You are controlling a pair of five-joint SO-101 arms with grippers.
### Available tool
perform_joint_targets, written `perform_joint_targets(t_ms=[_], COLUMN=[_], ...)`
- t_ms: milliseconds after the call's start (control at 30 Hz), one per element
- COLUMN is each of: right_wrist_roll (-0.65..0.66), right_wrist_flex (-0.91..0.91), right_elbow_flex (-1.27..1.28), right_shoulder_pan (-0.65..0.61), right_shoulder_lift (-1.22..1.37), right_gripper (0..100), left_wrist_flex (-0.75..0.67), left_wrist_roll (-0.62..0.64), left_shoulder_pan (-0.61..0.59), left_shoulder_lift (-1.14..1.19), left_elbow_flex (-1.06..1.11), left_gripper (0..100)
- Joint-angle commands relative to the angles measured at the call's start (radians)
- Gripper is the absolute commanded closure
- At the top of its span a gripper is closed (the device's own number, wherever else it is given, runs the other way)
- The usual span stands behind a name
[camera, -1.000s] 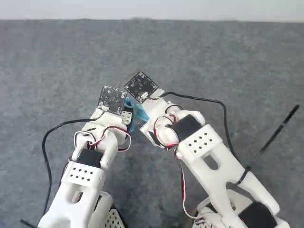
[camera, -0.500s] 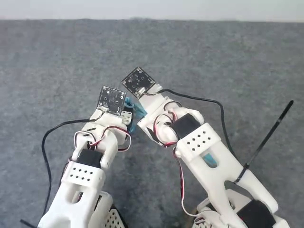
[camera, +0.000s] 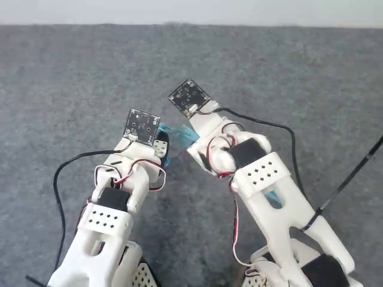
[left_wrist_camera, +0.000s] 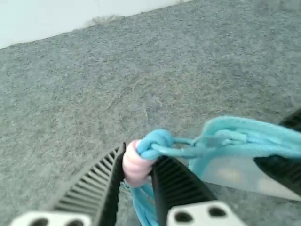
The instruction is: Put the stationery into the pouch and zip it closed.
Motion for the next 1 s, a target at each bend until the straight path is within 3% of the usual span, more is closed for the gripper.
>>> perform_joint_targets(t_ms=[0,367,600,967], right_wrist_roll=[0.04,0.132,0.178,0.221], right_wrist_flex=[0.071,0.3,0.34,0.392], right_elbow_flex=[0.017,0.015,0.015,0.014], right_shoulder_pan=[0.058,0.067,0.174,0.194], right_shoulder_lift=[-0.042,-0.311,-0.38,-0.389], right_gripper=[99.2,99.2,99.3,99.3], left_wrist_flex=[0.003,0.003,0.0,0.003], left_wrist_roll=[0.014,0.014,0.014,0.014], left_shoulder_pan=[0.0,0.0,0.003,0.008], left_shoulder_lift=[0.0,0.0,0.0,0.002], left_elbow_flex=[-0.041,-0.041,-0.031,-0.03], left_gripper=[99,99,99,99])
